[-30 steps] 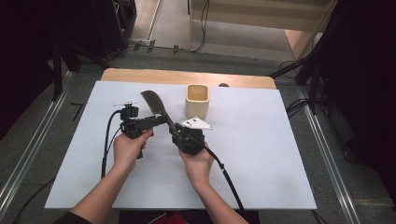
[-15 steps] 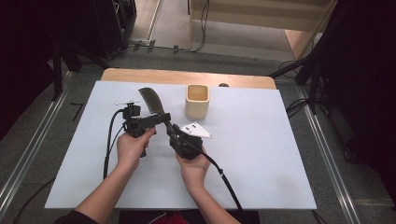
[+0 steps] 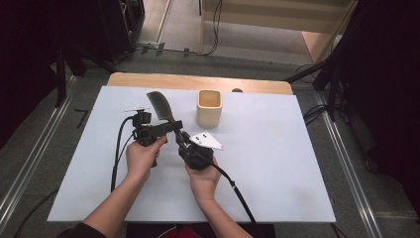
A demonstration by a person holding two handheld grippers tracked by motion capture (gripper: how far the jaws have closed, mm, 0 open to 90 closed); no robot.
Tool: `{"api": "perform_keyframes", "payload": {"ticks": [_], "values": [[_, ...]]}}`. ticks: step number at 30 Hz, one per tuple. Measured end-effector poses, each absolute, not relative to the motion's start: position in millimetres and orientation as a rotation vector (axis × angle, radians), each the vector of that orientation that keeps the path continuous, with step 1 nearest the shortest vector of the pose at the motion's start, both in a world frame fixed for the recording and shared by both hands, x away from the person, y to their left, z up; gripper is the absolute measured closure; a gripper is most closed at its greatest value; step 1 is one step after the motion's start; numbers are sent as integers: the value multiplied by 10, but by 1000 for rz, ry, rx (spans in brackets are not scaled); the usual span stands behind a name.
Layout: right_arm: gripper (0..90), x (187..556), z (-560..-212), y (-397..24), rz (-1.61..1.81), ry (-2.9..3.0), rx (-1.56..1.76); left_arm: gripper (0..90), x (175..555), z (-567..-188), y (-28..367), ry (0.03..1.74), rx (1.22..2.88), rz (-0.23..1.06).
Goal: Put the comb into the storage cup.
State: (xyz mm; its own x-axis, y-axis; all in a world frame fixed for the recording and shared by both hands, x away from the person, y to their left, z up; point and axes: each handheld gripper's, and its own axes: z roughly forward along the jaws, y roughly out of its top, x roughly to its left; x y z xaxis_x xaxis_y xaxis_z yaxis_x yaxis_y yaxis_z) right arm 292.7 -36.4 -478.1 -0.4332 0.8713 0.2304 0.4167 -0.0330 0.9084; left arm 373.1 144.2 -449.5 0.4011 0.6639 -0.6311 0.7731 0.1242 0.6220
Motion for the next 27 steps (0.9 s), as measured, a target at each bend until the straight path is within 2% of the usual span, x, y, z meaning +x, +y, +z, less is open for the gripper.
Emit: {"api": "perform_keyframes", "payload": {"ticks": [15, 21, 27], "values": [[701, 2894, -4787, -340, 1439, 1804, 1322, 515, 3742, -4501, 1445, 1319, 1570, -176], [701, 2888, -4798, -340, 1441, 1795, 1324, 593, 3745, -4517, 1446, 1338, 1556, -189], [700, 2891, -4804, -346, 1452, 1793, 1318, 627, 3746, -4520, 1466, 1339, 1529, -226]]}}
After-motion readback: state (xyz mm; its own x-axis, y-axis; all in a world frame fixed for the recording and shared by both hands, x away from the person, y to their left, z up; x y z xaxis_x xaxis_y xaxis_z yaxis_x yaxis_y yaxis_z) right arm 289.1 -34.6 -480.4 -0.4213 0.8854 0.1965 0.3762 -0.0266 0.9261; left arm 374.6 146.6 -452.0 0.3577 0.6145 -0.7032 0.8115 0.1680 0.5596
